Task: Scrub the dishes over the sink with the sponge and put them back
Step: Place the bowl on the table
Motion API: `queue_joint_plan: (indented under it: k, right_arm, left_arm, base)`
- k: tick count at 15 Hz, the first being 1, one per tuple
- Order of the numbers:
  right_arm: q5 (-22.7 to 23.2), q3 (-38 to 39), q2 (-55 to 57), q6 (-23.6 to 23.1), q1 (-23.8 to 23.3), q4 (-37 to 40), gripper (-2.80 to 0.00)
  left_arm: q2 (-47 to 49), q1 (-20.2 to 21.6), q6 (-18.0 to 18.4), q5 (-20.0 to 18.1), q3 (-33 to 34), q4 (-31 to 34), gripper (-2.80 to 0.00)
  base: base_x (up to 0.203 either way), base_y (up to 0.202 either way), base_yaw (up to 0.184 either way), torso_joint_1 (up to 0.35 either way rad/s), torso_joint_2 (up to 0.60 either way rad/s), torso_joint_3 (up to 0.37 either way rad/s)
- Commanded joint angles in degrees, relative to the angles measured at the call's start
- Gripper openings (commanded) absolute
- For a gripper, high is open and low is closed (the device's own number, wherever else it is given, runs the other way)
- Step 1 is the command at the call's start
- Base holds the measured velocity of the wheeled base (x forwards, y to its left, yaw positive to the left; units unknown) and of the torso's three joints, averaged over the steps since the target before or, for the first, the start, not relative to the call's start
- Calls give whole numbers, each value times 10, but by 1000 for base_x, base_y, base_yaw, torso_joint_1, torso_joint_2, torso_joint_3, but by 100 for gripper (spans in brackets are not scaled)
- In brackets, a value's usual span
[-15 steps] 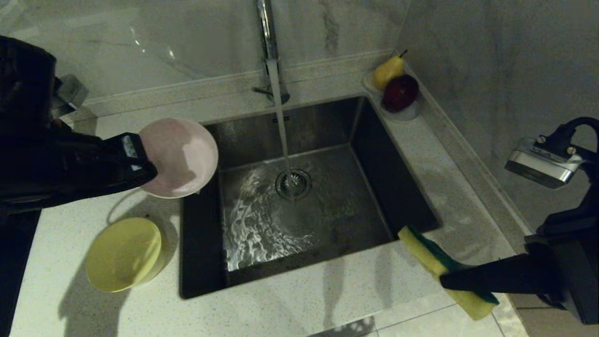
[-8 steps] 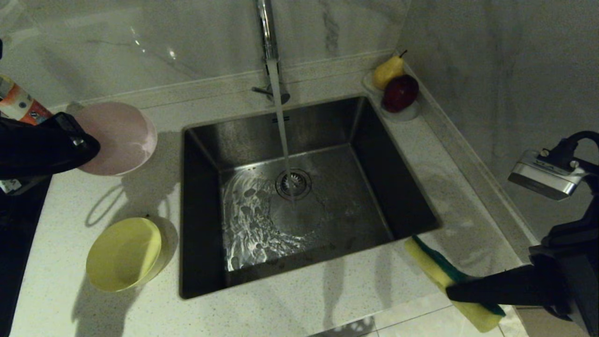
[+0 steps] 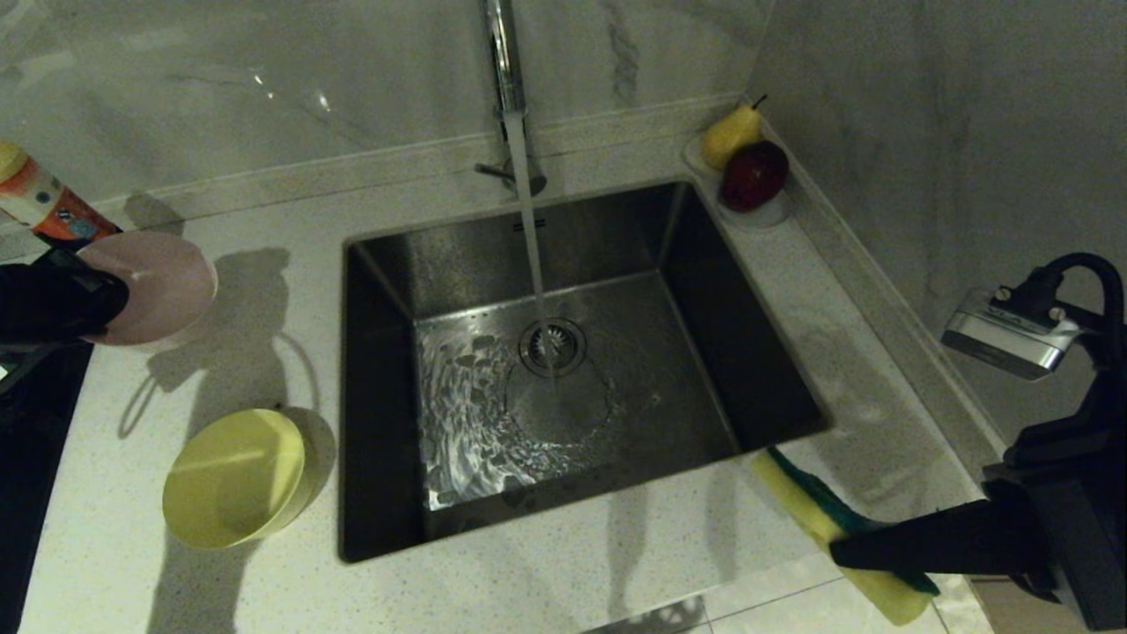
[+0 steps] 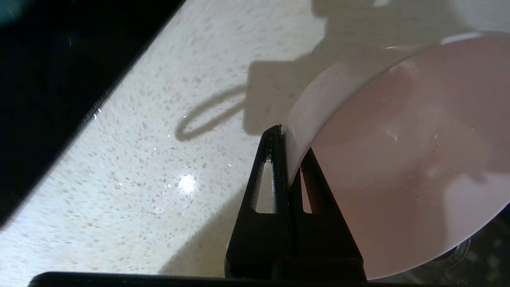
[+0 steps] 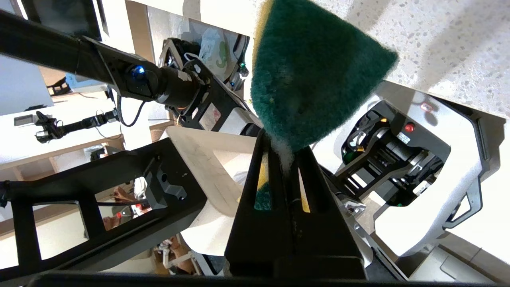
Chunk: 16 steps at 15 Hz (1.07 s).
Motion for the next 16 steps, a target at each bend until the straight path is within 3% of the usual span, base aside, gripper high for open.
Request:
queue_joint_plan:
  k: [1,6,16]
  right_arm:
    - [2,-1,4,1,0,2,-280]
    - [1,-3,0,1,0,2,-280]
    - [1,0,-14,2,0,2,-280]
  left_arm:
    - [33,21,-10,-8,2,1,-280]
    - [95,82,-19,-48,2,-2,-280]
    - [103,94,-23,-61,-2,2,-280]
  base:
    - [0,0,0,0,0,0]
    - [0,0,0,0,0,0]
    - [0,0,0,0,0,0]
